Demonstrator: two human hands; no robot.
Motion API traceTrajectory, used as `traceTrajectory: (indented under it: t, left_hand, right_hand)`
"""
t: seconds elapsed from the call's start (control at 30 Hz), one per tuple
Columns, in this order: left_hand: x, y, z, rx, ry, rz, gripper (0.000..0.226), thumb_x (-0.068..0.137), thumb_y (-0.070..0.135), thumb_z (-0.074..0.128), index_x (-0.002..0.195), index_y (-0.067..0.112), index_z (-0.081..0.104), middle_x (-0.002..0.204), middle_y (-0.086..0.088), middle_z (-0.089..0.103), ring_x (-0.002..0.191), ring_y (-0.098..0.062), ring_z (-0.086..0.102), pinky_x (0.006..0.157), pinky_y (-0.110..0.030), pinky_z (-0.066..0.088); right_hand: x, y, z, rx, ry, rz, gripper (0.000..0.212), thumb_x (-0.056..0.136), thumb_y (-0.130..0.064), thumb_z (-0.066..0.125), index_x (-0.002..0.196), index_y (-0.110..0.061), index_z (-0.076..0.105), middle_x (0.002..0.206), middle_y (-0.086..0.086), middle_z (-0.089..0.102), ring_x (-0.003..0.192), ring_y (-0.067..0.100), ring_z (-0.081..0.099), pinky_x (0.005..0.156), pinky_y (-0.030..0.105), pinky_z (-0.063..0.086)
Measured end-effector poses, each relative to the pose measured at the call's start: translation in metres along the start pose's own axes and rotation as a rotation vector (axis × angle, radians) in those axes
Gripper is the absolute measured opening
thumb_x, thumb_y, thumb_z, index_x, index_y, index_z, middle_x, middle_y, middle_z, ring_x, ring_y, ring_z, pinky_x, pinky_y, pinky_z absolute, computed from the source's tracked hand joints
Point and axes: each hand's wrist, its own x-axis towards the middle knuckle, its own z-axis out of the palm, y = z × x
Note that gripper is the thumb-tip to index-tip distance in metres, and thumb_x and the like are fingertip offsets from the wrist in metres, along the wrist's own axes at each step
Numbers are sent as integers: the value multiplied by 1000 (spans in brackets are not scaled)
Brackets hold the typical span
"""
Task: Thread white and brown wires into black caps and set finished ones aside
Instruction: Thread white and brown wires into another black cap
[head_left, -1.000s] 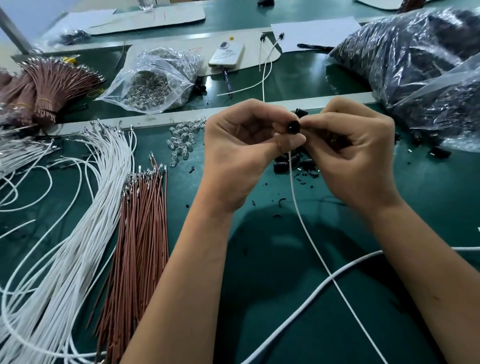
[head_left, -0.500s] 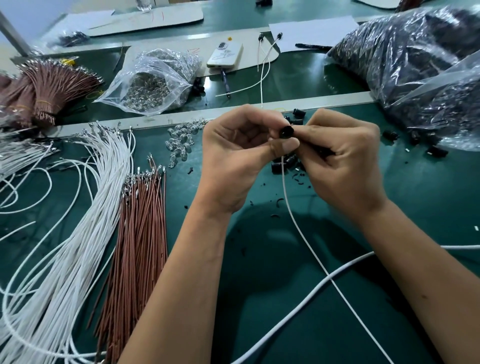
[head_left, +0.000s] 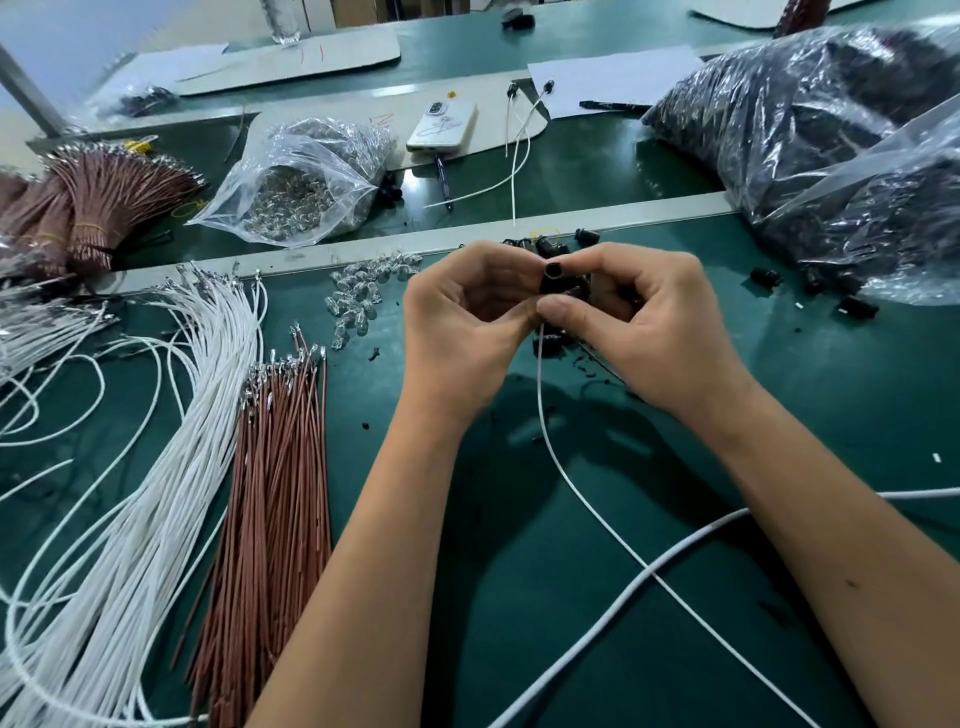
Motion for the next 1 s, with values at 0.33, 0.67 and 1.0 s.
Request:
traceTrajectory:
  t: [0.33, 0.67, 1.0]
  left_hand:
    - [1, 0, -5, 46, -40, 27, 34, 71, -4, 87, 87, 12, 61, 85, -8, 72, 79, -19, 72, 75, -30, 57]
    - [2, 0, -6, 75, -39, 24, 32, 73, -17, 76, 82, 7, 57, 74, -5, 65, 68, -11, 64, 67, -25, 52]
    - [1, 5, -7, 112, -84, 56, 35, 72, -22, 71, 77, 4, 49, 69, -5, 51, 65, -10, 48, 63, -21, 43]
  right_hand:
    - [1, -5, 2, -5, 83, -118, 22, 84, -19, 87, 104, -14, 82, 57, 10, 35, 56, 10, 26, 56, 19, 28]
    - [-2, -16, 0, -173, 90, -260, 21, 87, -20, 86, 104, -9, 81, 57, -5, 41, 54, 11, 36, 59, 18, 31]
    - [-7, -15, 7, -231, 132, -342, 14, 89, -11, 83, 100, -3, 81, 72, -28, 46, 55, 2, 41, 61, 11, 33]
